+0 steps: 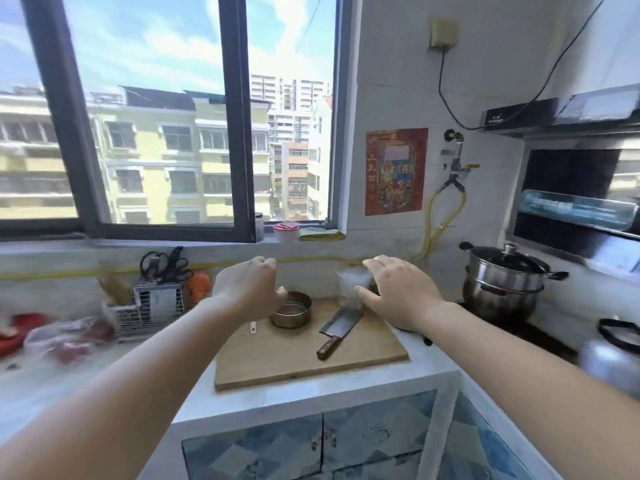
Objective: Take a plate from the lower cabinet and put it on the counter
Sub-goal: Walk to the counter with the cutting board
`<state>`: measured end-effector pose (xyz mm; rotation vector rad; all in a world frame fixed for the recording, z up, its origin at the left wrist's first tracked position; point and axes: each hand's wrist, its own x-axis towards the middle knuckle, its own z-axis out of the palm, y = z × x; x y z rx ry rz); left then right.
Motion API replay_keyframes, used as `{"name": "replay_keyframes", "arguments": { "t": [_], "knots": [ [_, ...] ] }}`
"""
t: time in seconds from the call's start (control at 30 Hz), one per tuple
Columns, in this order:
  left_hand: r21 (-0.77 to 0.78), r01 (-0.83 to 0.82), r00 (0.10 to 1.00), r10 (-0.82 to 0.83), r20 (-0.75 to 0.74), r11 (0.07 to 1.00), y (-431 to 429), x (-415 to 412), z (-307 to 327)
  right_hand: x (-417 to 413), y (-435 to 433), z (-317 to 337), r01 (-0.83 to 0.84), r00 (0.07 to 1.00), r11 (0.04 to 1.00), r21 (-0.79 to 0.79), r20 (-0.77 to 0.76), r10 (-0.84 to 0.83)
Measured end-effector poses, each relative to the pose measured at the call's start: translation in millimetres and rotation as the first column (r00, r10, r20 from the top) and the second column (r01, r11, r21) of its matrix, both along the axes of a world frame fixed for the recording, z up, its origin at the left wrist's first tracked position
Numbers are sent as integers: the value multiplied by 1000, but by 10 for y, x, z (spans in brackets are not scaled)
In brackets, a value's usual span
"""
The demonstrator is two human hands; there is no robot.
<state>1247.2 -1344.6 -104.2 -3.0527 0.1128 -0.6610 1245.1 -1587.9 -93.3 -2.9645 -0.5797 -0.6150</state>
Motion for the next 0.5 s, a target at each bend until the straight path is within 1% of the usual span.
{"name": "replay_keyframes", "arguments": {
  "t": [0.23, 0.5],
  "knots": [
    [7, -122, 990, 122, -74, 993, 227, 689, -187, 898, 217, -210, -91, 995, 995, 31, -46, 93],
    [-10, -145, 975, 141, -170, 989, -20, 1260, -702, 1606, 109, -715, -122, 982, 993, 6, -144, 121]
  ]
}}
